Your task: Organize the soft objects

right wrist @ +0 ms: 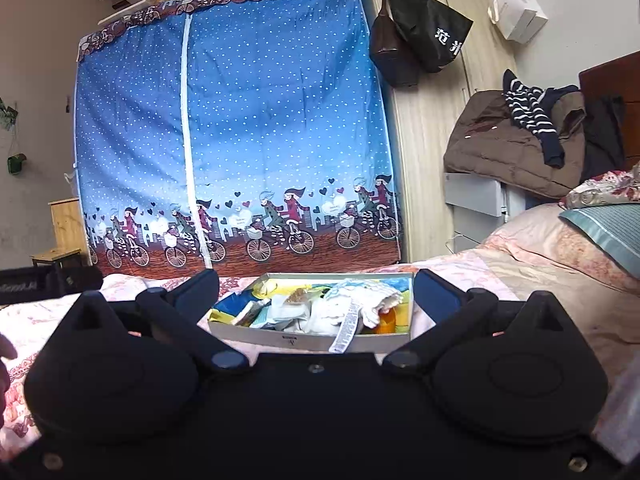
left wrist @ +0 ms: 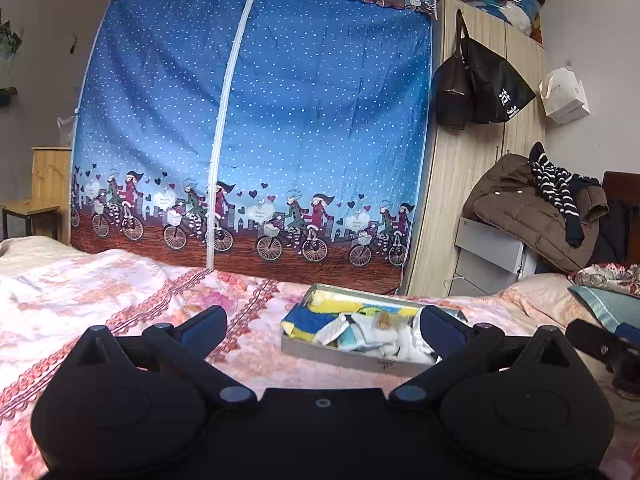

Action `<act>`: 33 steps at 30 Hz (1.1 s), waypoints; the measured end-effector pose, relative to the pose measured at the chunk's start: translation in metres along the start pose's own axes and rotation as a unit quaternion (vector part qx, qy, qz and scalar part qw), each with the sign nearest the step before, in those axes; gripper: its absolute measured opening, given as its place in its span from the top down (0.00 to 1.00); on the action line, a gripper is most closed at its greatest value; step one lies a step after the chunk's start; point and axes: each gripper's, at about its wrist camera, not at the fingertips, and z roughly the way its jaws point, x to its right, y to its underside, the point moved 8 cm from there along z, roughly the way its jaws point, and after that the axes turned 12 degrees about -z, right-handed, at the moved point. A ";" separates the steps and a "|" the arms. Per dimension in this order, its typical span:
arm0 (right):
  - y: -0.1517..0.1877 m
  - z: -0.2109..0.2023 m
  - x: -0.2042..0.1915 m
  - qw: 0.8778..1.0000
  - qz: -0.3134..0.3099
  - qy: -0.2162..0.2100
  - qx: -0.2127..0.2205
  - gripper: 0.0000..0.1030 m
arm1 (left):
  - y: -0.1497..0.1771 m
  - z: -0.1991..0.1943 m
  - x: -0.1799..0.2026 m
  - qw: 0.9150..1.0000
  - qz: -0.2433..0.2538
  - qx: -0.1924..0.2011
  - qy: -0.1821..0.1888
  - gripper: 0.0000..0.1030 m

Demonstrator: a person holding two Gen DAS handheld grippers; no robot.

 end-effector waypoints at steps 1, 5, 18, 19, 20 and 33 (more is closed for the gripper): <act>0.002 -0.001 0.001 1.000 0.001 0.003 -0.002 0.00 | 0.004 -0.007 -0.002 1.000 0.002 -0.002 -0.003 0.01; 0.005 -0.008 0.004 1.000 0.008 0.006 -0.013 0.00 | 0.018 -0.031 -0.012 1.000 0.008 -0.011 -0.013 0.01; 0.014 -0.030 0.007 0.999 0.013 0.027 -0.036 0.00 | 0.035 -0.054 -0.038 0.999 0.003 -0.024 -0.041 0.01; 0.015 -0.030 0.007 0.999 0.012 0.029 -0.036 0.00 | 0.037 -0.054 -0.039 0.999 -0.001 -0.027 -0.039 0.01; 0.017 -0.028 0.007 0.999 0.011 0.030 -0.039 0.00 | 0.039 -0.052 -0.040 0.999 -0.003 -0.030 -0.038 0.01; 0.034 -0.007 0.003 0.997 0.003 0.028 -0.075 0.00 | 0.054 -0.033 -0.042 0.997 0.006 -0.059 -0.041 0.01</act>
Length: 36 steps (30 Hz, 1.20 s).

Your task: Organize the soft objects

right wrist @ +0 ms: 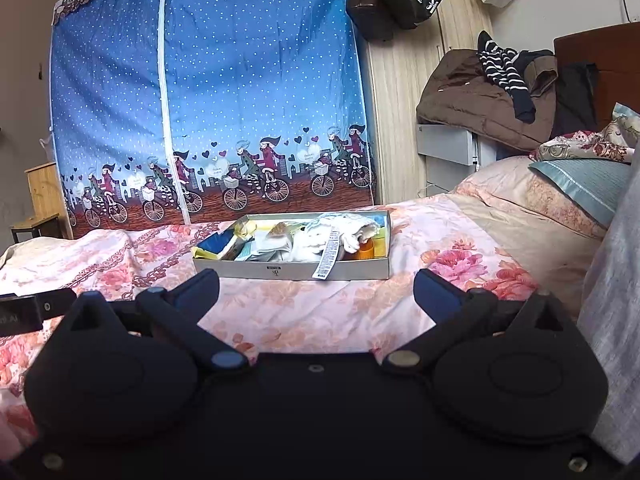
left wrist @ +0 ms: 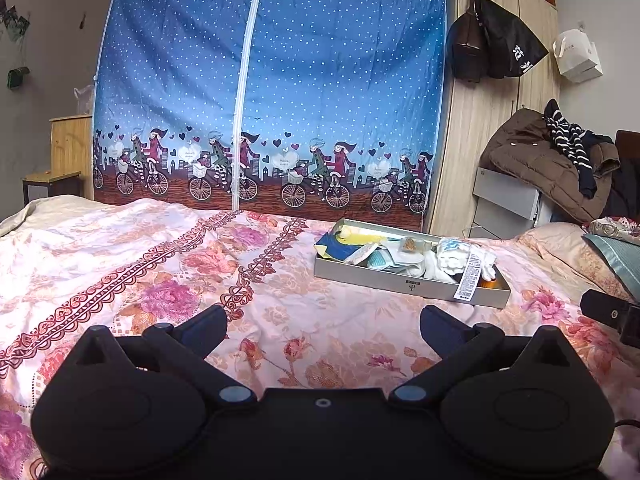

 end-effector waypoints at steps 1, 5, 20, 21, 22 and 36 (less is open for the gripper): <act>0.001 0.000 0.001 1.000 0.001 0.001 -0.001 0.00 | 0.000 0.001 0.000 1.000 0.000 -0.001 -0.001 0.01; 0.004 -0.002 0.003 1.000 0.003 0.007 -0.005 0.00 | 0.002 0.003 0.000 1.000 0.003 -0.006 -0.007 0.01; 0.007 -0.004 0.001 1.000 0.000 0.010 -0.018 0.00 | 0.008 0.006 0.003 1.000 0.018 -0.011 -0.012 0.01; 0.008 -0.003 0.000 1.000 -0.001 0.009 -0.021 0.00 | 0.008 0.006 0.003 1.000 0.019 -0.012 -0.013 0.01; 0.008 -0.003 0.000 1.000 -0.002 0.008 -0.023 0.00 | 0.008 0.007 0.002 1.000 0.018 -0.013 -0.014 0.01; 0.009 -0.001 -0.002 0.999 -0.008 -0.002 -0.032 0.00 | 0.009 0.010 -0.001 0.999 0.011 -0.021 -0.022 0.01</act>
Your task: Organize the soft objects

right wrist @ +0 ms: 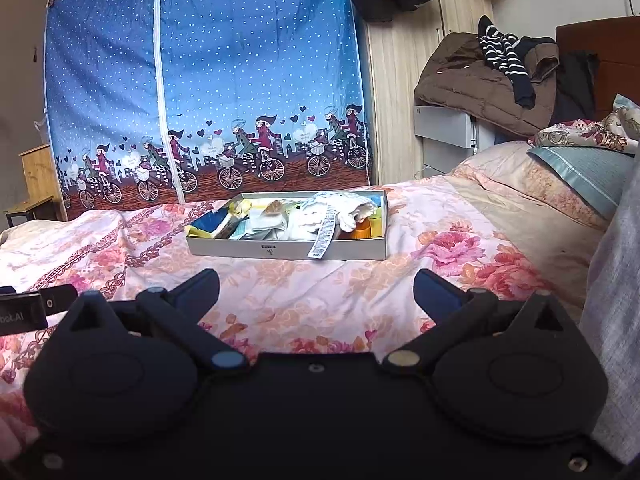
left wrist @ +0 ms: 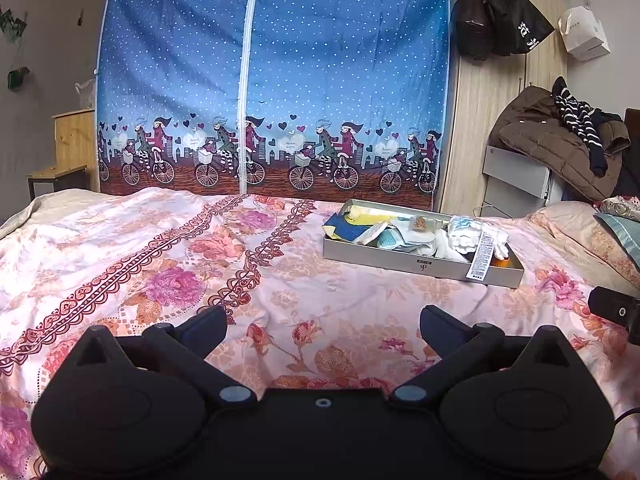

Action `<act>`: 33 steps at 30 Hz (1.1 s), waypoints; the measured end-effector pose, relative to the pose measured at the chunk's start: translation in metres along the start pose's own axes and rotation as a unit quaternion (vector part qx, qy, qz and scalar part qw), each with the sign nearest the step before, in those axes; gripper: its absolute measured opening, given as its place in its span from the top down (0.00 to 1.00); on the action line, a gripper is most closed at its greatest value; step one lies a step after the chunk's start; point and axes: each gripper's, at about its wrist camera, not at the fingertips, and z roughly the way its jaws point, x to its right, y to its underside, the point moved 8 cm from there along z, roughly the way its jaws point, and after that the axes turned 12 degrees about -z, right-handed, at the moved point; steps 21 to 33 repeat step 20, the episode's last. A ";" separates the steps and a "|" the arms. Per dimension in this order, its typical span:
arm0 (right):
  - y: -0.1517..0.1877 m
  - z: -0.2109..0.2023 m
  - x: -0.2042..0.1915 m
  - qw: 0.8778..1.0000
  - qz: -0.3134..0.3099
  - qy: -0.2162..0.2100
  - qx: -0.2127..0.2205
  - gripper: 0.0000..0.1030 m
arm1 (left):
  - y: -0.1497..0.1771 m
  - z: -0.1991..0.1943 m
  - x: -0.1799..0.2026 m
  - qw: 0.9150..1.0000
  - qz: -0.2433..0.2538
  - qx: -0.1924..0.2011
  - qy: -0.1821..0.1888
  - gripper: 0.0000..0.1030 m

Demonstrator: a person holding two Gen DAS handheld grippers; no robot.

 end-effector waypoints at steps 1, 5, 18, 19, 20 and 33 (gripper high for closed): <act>0.000 0.000 0.000 1.000 0.000 0.000 0.000 0.00 | 0.000 0.000 0.000 1.000 0.000 0.000 0.000 0.01; 0.000 0.001 0.000 1.000 0.000 -0.001 -0.001 0.00 | 0.000 0.000 0.000 1.000 0.000 0.000 0.000 0.01; 0.002 0.002 -0.001 1.000 -0.002 -0.002 -0.004 0.00 | 0.002 0.005 -0.001 1.000 0.005 -0.018 0.003 0.01; 0.002 0.002 -0.001 1.000 -0.002 -0.002 -0.005 0.00 | 0.002 0.005 -0.003 1.000 -0.001 -0.018 0.002 0.01; 0.002 0.002 -0.001 1.000 -0.003 -0.002 -0.005 0.00 | 0.001 0.006 -0.004 1.000 -0.005 -0.019 0.001 0.01; 0.002 0.002 -0.001 1.000 -0.003 -0.002 -0.005 0.00 | 0.001 0.006 -0.004 1.000 -0.005 -0.019 0.001 0.01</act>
